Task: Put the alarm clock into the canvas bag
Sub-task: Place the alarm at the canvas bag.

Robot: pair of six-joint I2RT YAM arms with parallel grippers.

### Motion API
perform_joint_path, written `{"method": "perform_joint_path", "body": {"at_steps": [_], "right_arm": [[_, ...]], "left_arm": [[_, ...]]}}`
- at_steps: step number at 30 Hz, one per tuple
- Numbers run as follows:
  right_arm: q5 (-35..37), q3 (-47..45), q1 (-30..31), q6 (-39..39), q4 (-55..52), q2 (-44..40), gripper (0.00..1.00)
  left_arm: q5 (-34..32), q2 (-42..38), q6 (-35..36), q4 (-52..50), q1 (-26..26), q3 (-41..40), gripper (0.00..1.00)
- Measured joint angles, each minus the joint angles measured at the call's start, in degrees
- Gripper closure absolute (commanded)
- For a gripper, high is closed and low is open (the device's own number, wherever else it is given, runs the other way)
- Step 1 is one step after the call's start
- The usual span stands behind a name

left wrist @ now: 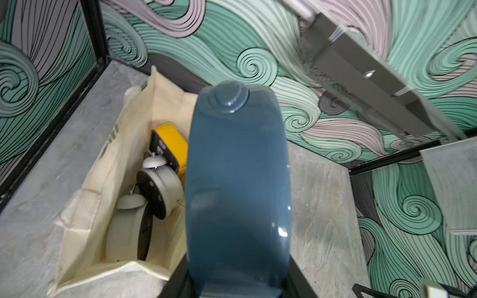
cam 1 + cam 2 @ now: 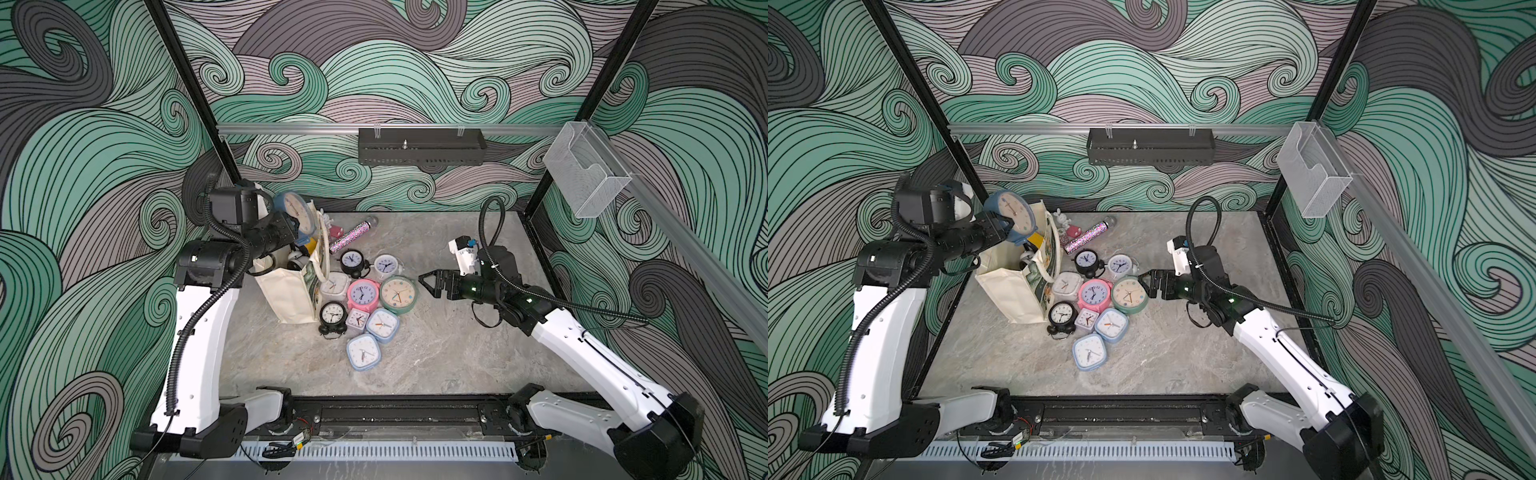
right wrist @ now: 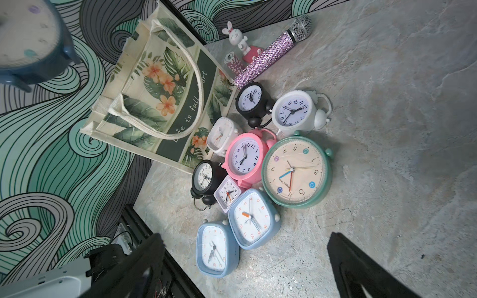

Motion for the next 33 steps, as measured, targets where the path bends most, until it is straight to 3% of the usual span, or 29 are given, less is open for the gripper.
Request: {"method": "perform_joint_path", "body": {"at_steps": [8,22,33], "right_arm": [[-4.0,-2.4,0.7,0.3,3.0,-0.5,0.0],[-6.1,-2.8,2.4,0.3,4.4,0.0,0.0],[-6.1,-3.5,2.4,0.3,4.3,0.7,0.0]], "left_arm": [[3.2,2.4,2.4,-2.3,5.5,-6.7,0.7],[3.6,8.2,5.2,-0.9,6.5,-15.3,0.69],[3.6,8.5,6.8,-1.2,6.7,-18.8,0.59]]}}
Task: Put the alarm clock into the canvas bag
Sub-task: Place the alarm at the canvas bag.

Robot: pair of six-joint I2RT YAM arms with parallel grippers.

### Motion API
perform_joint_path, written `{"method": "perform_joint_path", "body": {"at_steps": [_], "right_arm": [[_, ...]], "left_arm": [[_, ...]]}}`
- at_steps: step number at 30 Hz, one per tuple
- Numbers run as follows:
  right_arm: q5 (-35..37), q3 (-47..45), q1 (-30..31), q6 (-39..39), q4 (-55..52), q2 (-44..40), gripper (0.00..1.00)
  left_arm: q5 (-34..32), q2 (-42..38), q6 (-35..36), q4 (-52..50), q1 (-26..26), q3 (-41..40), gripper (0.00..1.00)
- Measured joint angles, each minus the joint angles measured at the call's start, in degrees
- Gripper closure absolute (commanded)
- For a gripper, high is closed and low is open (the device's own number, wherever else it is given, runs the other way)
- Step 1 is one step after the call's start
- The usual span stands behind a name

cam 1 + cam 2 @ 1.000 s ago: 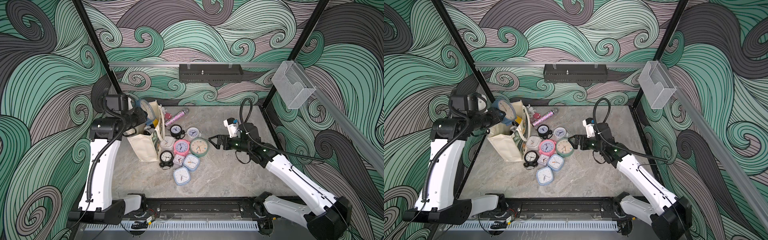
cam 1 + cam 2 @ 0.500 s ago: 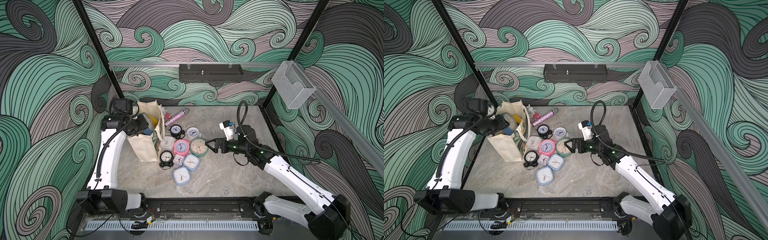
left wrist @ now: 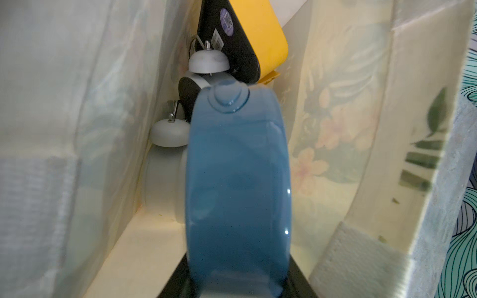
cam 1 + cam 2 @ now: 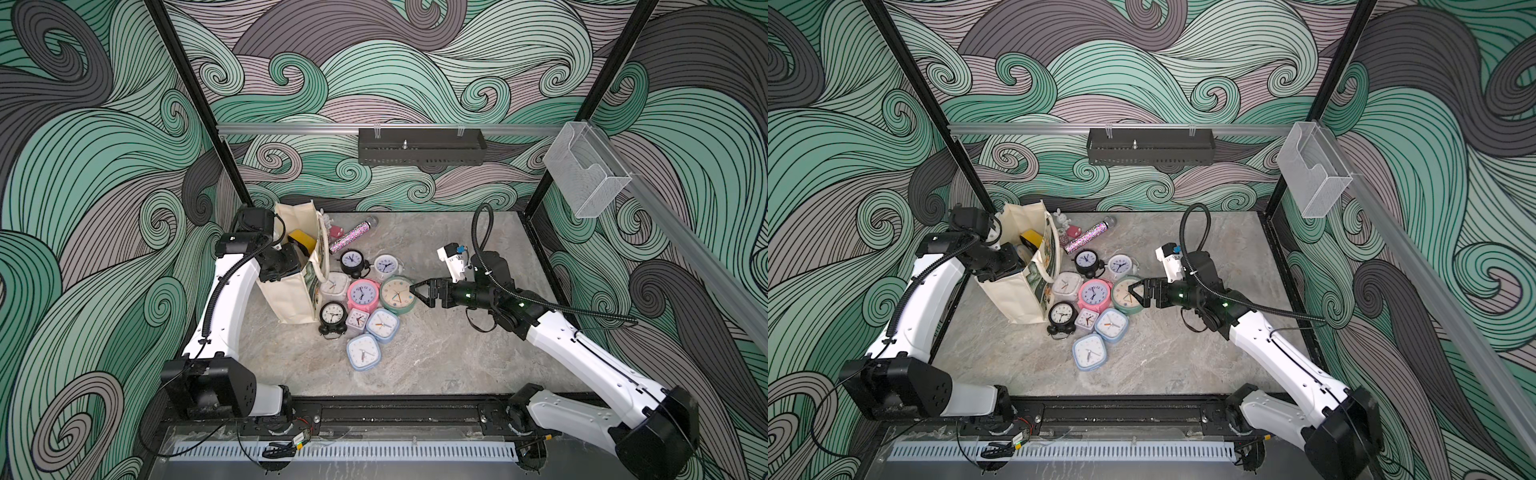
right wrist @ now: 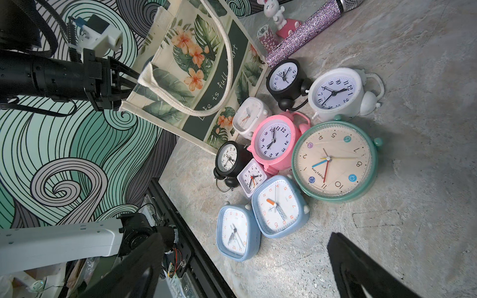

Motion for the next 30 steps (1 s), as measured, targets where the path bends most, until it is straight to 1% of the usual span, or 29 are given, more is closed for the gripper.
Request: {"method": "perform_joint_path", "body": {"at_steps": [6,9,13,16,17,18,19,20,24,30], "right_arm": [[0.2,-0.1,0.0,-0.2,0.0,0.5,0.0],[0.7,-0.1,0.0,-0.3,-0.3,0.5,0.0],[1.7,-0.1,0.0,-0.6,-1.3,0.8,0.0],[2.6,-0.1,0.0,-0.6,-2.1,1.0,0.0],[2.9,-0.1,0.0,-0.6,-2.3,1.1,0.0],[3.1,-0.1,0.0,-0.6,-2.4,1.2,0.0],[3.3,-0.1,0.0,-0.6,-2.6,1.3,0.0],[3.5,-0.1,0.0,-0.7,-2.6,1.5,0.0],[4.2,-0.1,0.0,-0.7,-3.1,2.1,0.0],[5.3,-0.1,0.0,-0.9,-4.1,2.9,0.0]], "left_arm": [[-0.1,1.6,0.3,-0.7,0.0,0.4,0.42],[-0.1,2.9,0.3,-1.3,0.0,2.0,0.37],[-0.2,3.2,0.3,-1.3,0.0,2.8,0.34],[-0.3,3.1,0.3,-1.3,0.0,3.1,0.28],[-0.4,2.8,0.2,-1.1,0.0,3.1,0.24],[-0.7,2.4,0.1,-1.0,0.0,3.1,0.15],[-1.1,1.7,-0.1,-0.7,0.0,3.1,0.03],[-1.5,0.7,-0.2,-0.3,0.0,3.1,0.01],[-2.9,-3.7,-0.6,0.4,0.0,3.5,0.01],[-3.3,-4.7,-0.5,0.3,0.0,7.1,0.01]]}}
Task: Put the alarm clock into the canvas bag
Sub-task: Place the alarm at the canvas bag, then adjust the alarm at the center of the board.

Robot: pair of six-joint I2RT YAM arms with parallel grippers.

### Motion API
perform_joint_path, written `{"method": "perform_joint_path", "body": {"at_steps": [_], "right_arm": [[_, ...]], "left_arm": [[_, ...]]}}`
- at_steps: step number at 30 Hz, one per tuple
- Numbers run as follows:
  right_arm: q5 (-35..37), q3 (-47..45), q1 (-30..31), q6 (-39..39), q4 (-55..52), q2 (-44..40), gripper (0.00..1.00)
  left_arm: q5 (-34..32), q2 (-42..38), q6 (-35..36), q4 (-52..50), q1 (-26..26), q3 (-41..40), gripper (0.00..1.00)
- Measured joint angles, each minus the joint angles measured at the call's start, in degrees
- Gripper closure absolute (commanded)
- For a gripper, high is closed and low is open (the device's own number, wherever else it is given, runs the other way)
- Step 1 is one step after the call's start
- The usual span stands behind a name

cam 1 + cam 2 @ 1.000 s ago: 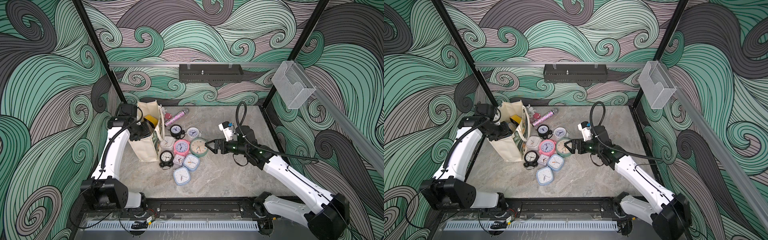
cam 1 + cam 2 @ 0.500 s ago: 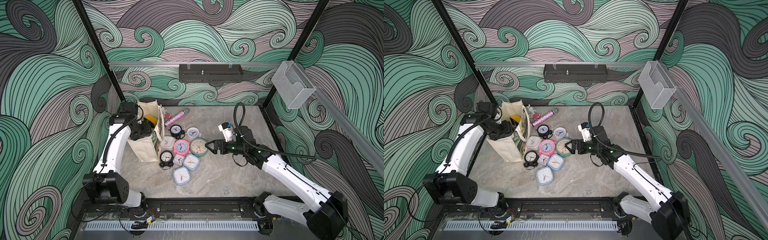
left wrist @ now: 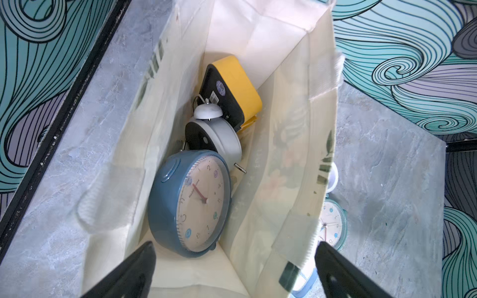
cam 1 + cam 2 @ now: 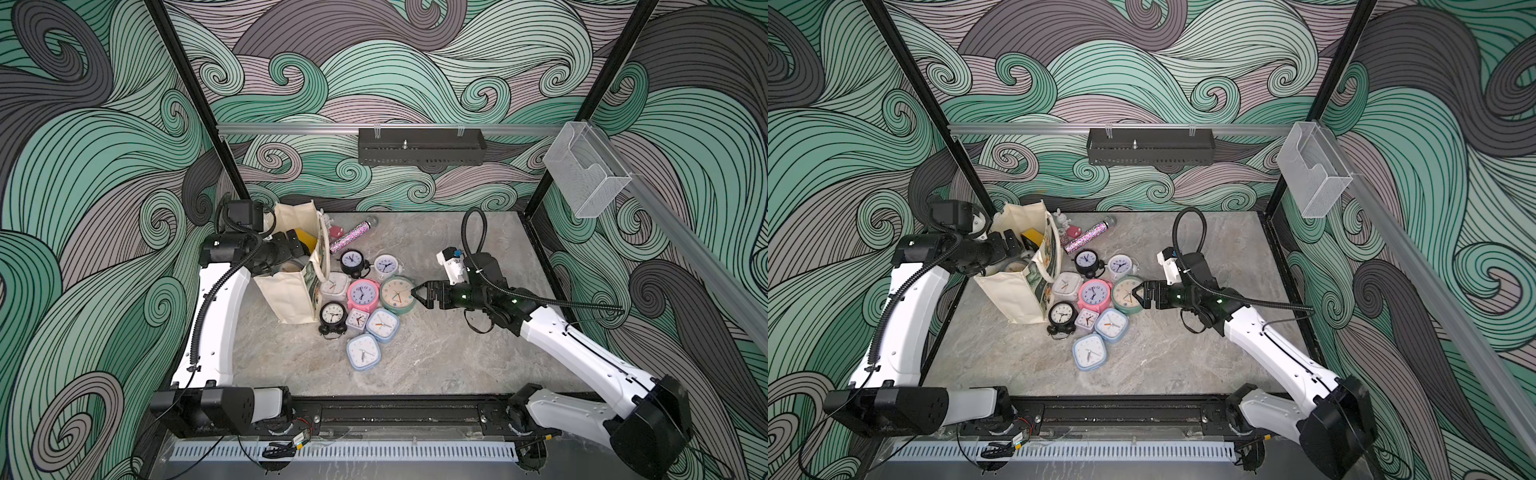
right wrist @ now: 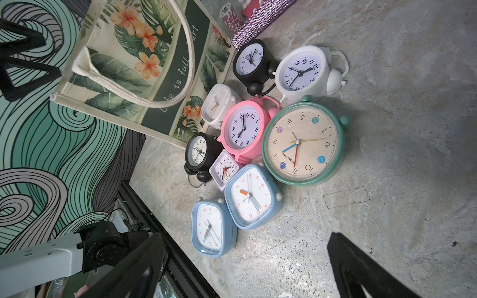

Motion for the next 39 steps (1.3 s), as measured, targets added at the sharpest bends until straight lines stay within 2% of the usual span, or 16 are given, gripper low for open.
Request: {"method": "perform_joint_path", "body": {"at_steps": [6,8,12,15,19,23,26,28,31,39], "right_arm": [[2.4,0.6,0.0,-0.2,-2.7,2.4,0.0],[3.9,1.5,0.0,-0.2,-3.9,3.6,0.0],[6.5,4.5,-0.1,-0.1,-6.2,7.4,0.0],[8.4,7.4,-0.3,0.5,-7.7,11.3,0.04],[11.2,12.0,-1.2,1.6,-9.9,17.6,0.22],[12.9,16.9,-3.7,2.6,-11.4,24.7,0.34],[13.7,21.5,-5.2,2.9,-12.9,30.5,0.42],[14.6,25.3,-5.8,2.8,-13.9,34.8,0.45],[15.0,30.0,-5.9,2.2,-15.1,40.1,0.51],[15.0,34.9,-5.9,0.6,-17.7,48.5,0.53]], "left_arm": [[1.9,-0.1,0.1,-0.9,-1.0,5.9,0.01],[2.3,-0.3,0.2,-1.1,-3.4,8.6,0.01],[1.9,-0.9,0.5,-1.3,-12.4,12.0,0.01],[1.4,-0.7,0.8,-1.4,-19.4,12.6,0.02],[0.4,-0.1,1.4,-1.3,-27.6,10.8,0.07],[0.4,2.1,2.0,-0.5,-33.8,5.9,0.21],[2.5,3.9,1.6,1.8,-36.4,-0.3,0.38],[4.0,5.7,0.9,3.1,-37.7,-3.8,0.56],[6.0,9.7,-0.1,5.0,-39.2,-6.2,0.71],[9.0,23.1,-1.6,7.1,-40.2,-5.9,0.88]]}}
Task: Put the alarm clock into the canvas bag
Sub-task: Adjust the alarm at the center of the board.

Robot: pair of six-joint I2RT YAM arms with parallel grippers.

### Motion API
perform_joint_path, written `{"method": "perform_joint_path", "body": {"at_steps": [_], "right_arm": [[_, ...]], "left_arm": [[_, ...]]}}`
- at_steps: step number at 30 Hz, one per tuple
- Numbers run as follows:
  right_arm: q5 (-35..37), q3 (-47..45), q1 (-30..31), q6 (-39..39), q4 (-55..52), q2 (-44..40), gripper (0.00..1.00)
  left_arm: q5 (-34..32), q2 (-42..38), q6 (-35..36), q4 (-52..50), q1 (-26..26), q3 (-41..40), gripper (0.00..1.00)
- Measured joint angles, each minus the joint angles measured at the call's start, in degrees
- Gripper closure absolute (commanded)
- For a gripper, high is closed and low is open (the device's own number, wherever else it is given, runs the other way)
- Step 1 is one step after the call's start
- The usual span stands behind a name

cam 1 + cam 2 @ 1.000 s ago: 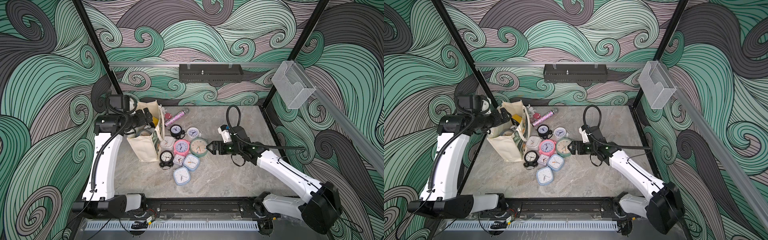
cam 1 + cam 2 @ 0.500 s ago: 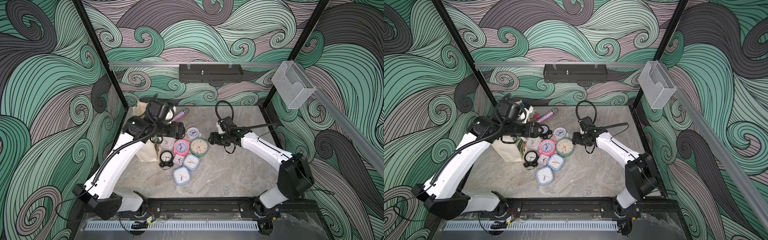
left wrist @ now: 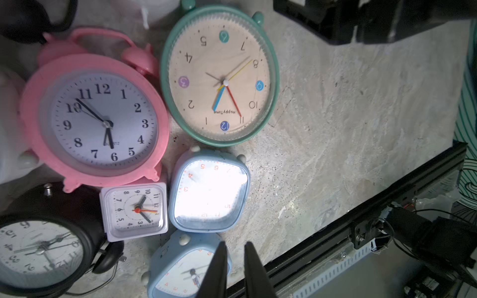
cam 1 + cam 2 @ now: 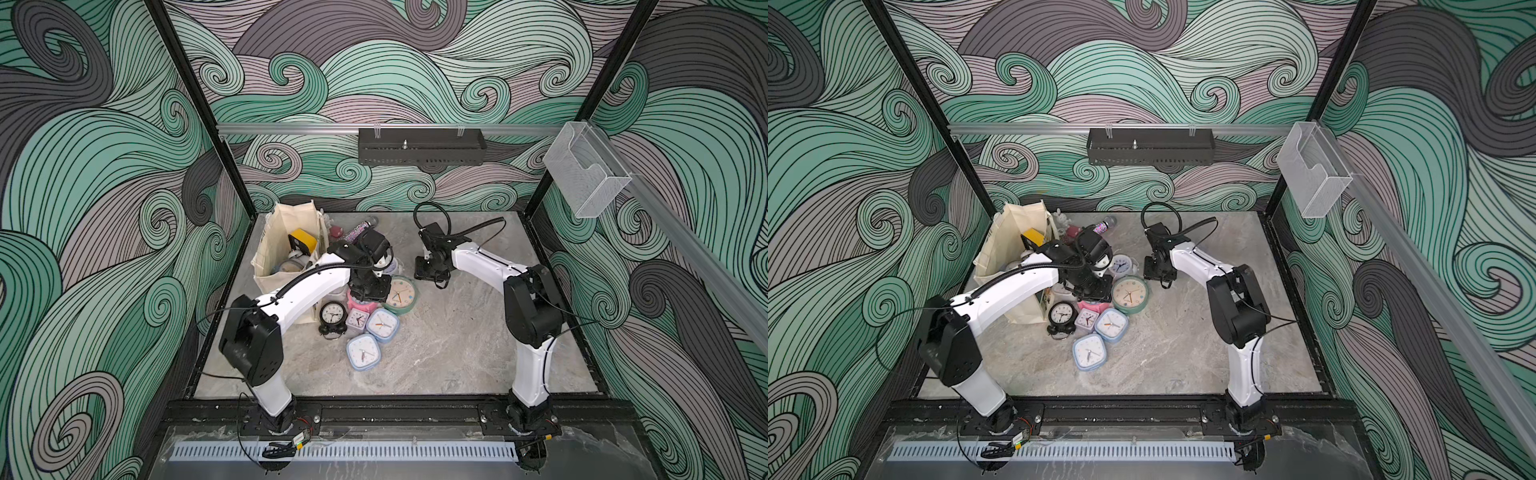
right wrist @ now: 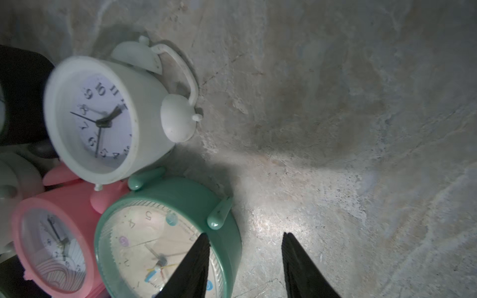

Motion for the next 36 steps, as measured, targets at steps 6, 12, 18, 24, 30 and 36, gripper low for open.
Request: {"method": "perform_joint_path", "body": {"at_steps": [6,12,18,24,30,36], "right_arm": [[-0.4,2.4,0.0,-1.8,-1.7,3.0,0.54],[-0.8,3.5,0.0,-3.2,-2.7,3.4,0.54],[-1.4,3.7,0.0,-3.8,-3.1,3.7,0.54],[-2.4,4.4,0.0,-4.1,-3.2,4.1,0.54],[-2.7,5.5,-0.1,-4.7,-3.6,4.6,0.54],[-3.4,6.4,-0.5,-4.9,-4.0,5.7,0.55]], "left_arm": [[-0.4,5.2,-0.3,1.2,0.0,0.0,0.97],[-3.0,8.8,-0.3,1.4,0.0,0.7,1.0],[-6.2,11.8,-0.3,1.2,0.0,1.9,1.0],[-8.8,14.6,-0.5,1.4,0.0,4.3,1.0],[-10.0,17.2,-0.9,1.4,0.0,5.9,1.0],[-10.6,18.2,-1.2,1.4,0.0,5.9,1.0]]}}
